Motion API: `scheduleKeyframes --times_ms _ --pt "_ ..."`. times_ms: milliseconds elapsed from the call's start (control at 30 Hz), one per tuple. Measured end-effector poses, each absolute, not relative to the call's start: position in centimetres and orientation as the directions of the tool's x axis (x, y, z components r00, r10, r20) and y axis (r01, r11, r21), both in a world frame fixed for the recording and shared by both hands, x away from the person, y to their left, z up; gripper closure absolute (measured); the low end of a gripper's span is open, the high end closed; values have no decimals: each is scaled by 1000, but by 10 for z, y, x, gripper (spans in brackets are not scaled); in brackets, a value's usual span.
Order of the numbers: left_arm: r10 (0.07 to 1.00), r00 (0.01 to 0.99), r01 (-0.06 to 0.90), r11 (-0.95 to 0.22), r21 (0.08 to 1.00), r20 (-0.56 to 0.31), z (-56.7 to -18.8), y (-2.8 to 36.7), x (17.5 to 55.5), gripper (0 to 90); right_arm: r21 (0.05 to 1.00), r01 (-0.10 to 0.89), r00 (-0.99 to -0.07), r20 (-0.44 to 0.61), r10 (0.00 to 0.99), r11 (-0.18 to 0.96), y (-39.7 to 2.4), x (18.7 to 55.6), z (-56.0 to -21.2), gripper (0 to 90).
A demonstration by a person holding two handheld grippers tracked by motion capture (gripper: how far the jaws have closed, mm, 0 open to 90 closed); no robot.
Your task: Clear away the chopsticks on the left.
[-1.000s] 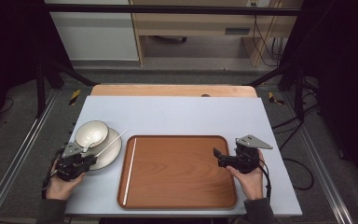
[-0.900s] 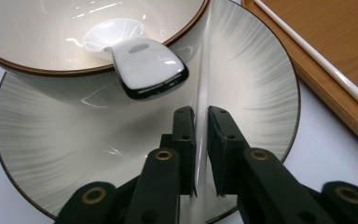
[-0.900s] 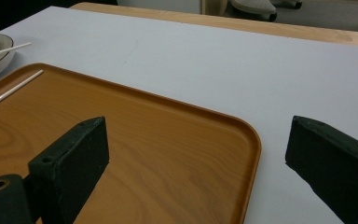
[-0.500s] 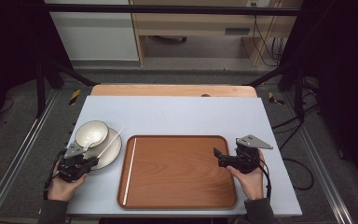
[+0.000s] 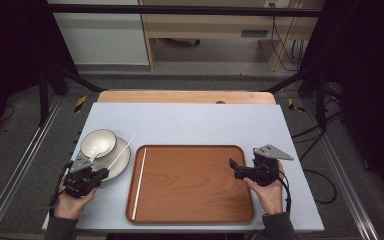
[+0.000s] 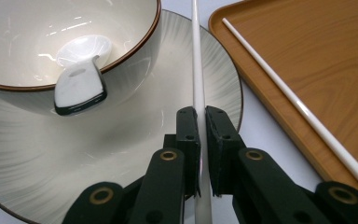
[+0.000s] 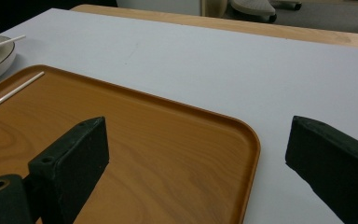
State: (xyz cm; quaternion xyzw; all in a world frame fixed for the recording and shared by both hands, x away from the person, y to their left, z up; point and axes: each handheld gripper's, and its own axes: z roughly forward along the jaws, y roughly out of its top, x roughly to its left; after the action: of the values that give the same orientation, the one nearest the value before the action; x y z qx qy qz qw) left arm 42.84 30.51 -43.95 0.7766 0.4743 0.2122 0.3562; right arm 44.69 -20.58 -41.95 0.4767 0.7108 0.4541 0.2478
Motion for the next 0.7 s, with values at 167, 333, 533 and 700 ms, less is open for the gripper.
scheduleKeyframes --times_ms 167,333,533,700 --pt "896 444 581 -274 766 -17 -437 296 423 840 883 450 -424 83 902 130 -207 447 -419 60" --pt "904 427 567 -250 785 -20 -435 286 417 840 884 450 -424 87 901 127 -207 446 -419 57" --pt "916 401 544 -224 808 -16 -432 273 408 839 886 448 -424 90 901 122 -209 446 -418 57" --pt "926 377 533 -197 823 -23 -429 262 400 839 883 454 -422 93 902 122 -208 446 -419 57"
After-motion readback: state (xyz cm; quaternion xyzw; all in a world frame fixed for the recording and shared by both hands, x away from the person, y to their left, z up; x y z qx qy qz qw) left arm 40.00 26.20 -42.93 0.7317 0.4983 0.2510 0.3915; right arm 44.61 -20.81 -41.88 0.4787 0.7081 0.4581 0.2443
